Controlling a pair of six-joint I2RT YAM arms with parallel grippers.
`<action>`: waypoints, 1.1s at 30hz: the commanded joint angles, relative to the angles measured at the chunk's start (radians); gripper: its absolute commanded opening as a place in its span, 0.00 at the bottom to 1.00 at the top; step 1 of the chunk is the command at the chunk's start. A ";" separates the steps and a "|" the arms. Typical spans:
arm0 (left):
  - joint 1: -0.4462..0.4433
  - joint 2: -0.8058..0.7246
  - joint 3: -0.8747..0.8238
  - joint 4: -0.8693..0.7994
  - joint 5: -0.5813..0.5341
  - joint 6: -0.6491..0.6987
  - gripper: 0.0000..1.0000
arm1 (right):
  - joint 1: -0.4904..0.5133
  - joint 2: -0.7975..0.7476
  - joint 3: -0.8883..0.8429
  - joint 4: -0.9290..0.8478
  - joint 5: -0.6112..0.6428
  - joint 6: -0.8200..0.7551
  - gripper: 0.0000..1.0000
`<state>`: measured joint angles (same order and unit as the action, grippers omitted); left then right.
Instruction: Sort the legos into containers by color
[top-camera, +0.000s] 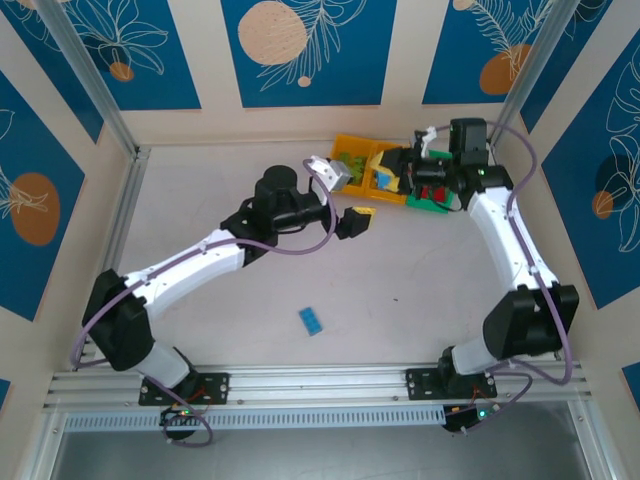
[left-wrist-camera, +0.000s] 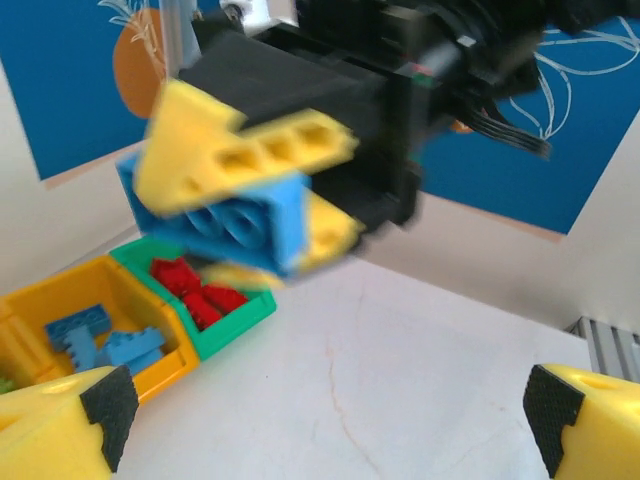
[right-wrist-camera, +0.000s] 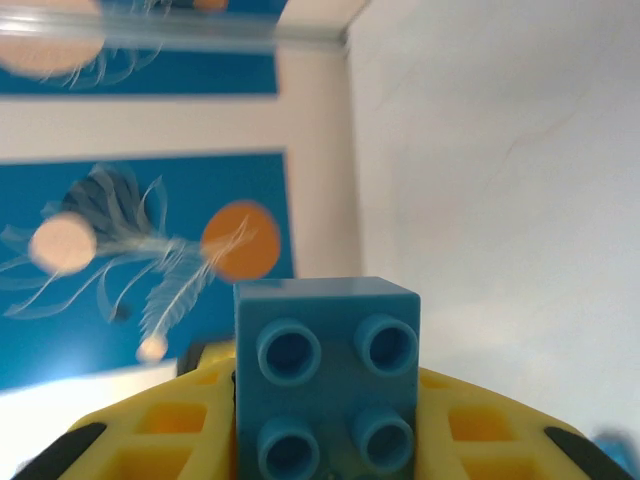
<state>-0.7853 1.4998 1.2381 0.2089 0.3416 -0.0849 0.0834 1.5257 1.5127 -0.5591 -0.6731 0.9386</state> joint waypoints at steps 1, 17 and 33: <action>0.004 -0.103 -0.018 -0.110 -0.089 0.025 1.00 | 0.001 0.152 0.143 -0.169 0.371 -0.170 0.19; -0.004 -0.297 -0.081 -0.763 -0.350 -0.072 1.00 | 0.005 0.912 1.093 -0.478 0.793 -0.411 0.61; -0.128 0.019 -0.074 -0.974 -0.341 -0.157 1.00 | -0.006 0.440 0.463 -0.605 0.346 -0.405 0.78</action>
<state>-0.8722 1.4364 1.1343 -0.6796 0.0170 -0.2321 0.0715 2.1159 2.1483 -1.1229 -0.1818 0.5491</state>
